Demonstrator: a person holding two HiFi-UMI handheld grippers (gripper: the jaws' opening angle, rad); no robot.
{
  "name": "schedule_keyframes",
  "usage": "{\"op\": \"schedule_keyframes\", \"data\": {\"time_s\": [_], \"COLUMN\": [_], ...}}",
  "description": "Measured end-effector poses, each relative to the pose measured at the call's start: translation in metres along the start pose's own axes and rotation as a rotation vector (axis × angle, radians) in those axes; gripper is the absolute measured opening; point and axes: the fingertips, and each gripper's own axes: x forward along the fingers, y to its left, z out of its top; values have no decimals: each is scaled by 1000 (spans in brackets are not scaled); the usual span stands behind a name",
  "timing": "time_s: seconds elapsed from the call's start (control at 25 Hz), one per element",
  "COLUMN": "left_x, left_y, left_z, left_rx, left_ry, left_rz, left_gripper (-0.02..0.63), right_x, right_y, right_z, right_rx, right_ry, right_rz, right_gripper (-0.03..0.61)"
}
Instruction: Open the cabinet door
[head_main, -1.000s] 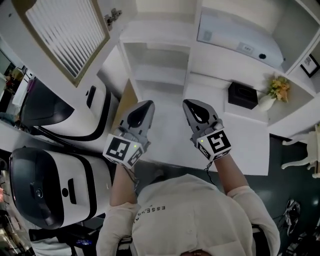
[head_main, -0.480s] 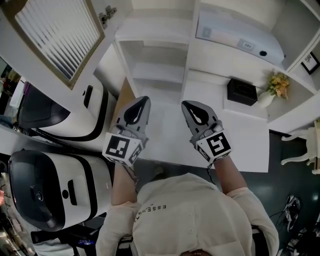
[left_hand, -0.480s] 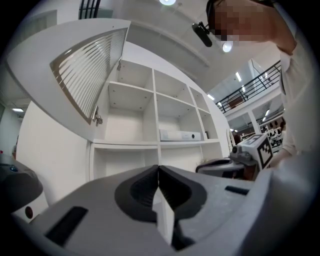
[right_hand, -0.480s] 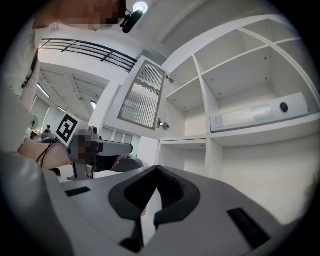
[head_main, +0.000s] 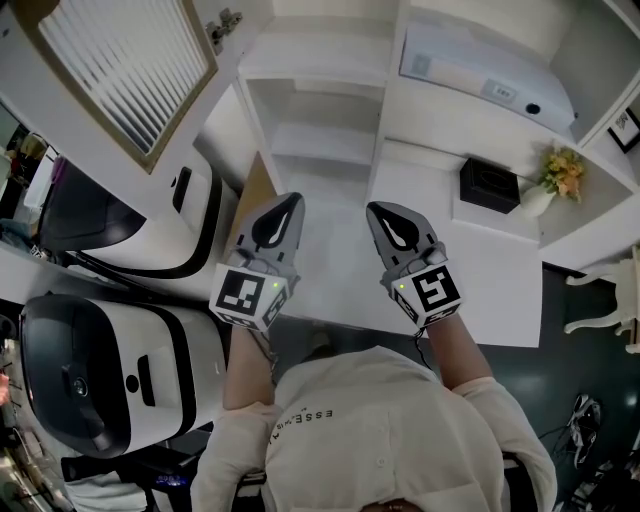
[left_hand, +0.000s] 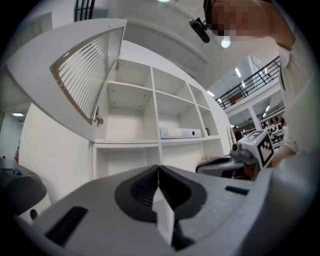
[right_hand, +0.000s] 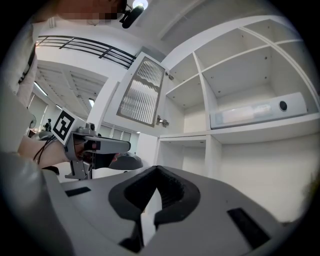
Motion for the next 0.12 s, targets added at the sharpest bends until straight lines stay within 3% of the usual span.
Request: {"op": "schedule_keyframes", "data": {"time_s": [0.12], "left_x": [-1], "left_y": [2], "left_z": [1], "left_rx": [0], "left_ry": [-6], "left_rz": [6], "left_gripper": [3], "right_x": [0], "right_y": [-2], "right_z": [-2], "right_rx": [4], "right_ry": [7], "right_rz": [-11], "right_gripper": [14]}}
